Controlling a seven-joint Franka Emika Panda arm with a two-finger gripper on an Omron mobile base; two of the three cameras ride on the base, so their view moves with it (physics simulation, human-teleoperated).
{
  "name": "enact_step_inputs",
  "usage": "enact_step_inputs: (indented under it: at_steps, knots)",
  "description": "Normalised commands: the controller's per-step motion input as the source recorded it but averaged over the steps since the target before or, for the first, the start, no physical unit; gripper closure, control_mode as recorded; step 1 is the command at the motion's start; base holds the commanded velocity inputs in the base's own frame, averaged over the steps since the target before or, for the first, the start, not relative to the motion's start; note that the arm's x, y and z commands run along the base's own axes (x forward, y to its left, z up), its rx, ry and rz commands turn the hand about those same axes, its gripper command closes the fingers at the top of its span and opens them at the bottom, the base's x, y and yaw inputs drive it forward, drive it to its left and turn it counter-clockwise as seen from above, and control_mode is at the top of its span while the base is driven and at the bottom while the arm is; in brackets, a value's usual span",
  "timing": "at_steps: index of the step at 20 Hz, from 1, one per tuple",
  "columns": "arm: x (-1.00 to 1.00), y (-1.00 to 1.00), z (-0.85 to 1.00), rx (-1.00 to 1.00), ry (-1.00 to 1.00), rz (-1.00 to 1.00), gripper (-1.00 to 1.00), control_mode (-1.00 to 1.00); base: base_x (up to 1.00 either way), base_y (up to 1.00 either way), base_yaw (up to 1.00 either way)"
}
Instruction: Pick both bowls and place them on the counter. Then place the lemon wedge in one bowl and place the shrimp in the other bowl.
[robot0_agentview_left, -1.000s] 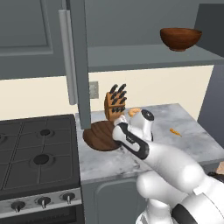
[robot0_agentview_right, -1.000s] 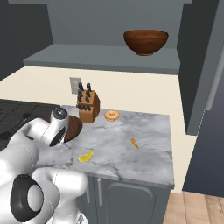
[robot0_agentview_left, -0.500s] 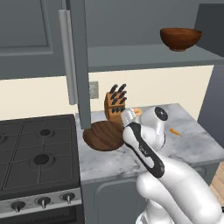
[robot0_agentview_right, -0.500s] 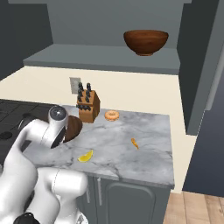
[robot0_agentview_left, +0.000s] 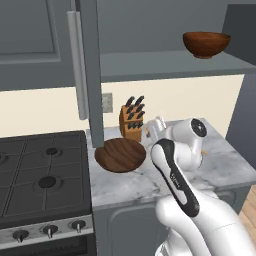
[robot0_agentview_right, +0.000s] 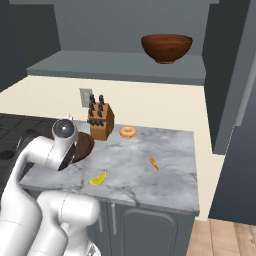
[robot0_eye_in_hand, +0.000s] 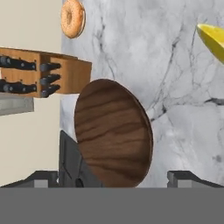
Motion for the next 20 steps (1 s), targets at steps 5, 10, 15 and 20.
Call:
enact_step_inputs:
  at_steps: [5,10,15,20]
  knots:
    - [-0.16,-0.31,0.5,0.0,0.08,-0.12,-1.0,-1.0,0.0,0.0,0.0]
    - [-0.12,-0.34,0.59,0.0,0.17,-0.12,-1.0,-1.0,0.0,0.0,0.0]
    - [-0.05,-0.37,0.53,0.0,0.21,-0.12,-1.0,-1.0,0.0,0.0,0.0]
    - [-0.14,-0.35,0.53,0.0,0.14,-0.02,-1.0,-1.0,0.0,0.0,0.0]
